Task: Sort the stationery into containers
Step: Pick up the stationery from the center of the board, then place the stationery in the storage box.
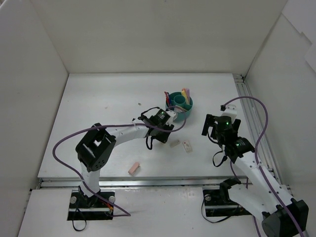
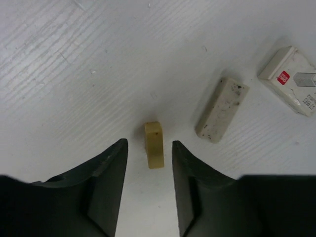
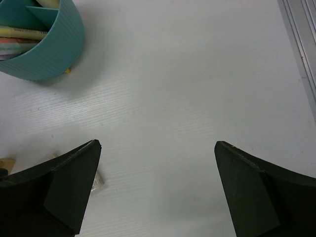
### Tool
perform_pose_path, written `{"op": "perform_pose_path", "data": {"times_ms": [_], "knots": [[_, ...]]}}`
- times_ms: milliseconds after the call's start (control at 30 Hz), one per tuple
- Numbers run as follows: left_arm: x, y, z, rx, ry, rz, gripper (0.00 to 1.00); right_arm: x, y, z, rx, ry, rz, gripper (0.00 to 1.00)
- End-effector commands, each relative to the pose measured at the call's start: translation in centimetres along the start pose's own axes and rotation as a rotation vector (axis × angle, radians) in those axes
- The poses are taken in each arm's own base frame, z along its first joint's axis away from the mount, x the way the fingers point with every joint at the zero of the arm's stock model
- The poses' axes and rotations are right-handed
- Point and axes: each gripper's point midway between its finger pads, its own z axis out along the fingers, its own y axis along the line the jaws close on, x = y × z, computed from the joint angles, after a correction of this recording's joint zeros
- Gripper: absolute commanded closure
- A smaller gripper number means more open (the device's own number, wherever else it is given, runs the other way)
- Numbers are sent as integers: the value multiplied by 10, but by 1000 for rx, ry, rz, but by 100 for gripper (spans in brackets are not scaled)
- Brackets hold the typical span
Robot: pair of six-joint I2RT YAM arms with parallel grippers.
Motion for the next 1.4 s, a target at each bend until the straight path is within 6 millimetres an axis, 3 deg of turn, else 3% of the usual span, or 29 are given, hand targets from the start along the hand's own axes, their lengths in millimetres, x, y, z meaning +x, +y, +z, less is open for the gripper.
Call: {"op": "perform_pose_path", "data": {"times_ms": [0,100,300,367,400,600,767,933,967,1033,1067,1100,1133,1167,1233,1267,1333,1367], "knots": [[-36,0,-5,-11,-97,-1,67,-5,-7,2,36,-24,-1,2],[-30,1,-5,-15,-82,-5,76,-4,-7,2,34,-24,3,2],[-24,-4,-4,0,-69,0,79,-5,-10,-1,36,-36,3,2],[-25,-6,-3,11,-74,-4,89,-6,-11,-1,40,-41,6,2],[-24,-8,-3,25,-74,-5,100,-6,-12,-2,42,-43,7,2],[-35,-12,-21,42,-131,16,100,-8,-14,-4,45,-59,12,2],[-61,-6,-56,9,-226,23,100,-8,-13,-5,43,-60,10,2],[-114,22,-92,-37,-364,28,100,-12,-16,-5,54,-71,12,2],[-134,31,-104,-45,-408,28,100,-13,-16,-5,56,-70,10,2],[-155,40,-107,-62,-439,72,100,-14,-16,-4,63,-74,9,2],[-164,43,-111,-61,-454,89,100,-15,-17,-3,66,-74,10,2],[-188,38,-126,-38,-508,114,100,-15,-16,-2,67,-71,8,2],[-195,44,-122,-40,-506,140,100,-15,-16,-3,68,-71,8,2],[-214,34,-135,-4,-555,175,100,-17,-16,-2,71,-73,8,2],[-228,42,-132,-8,-568,196,100,-19,-16,-2,76,-74,7,2],[-244,39,-144,-10,-612,228,100,-19,-17,-1,78,-72,6,2],[-254,44,-130,-5,-608,264,100,-19,-16,0,79,-69,4,2],[-268,37,-140,17,-645,292,100,-19,-16,1,79,-67,6,2]]}}
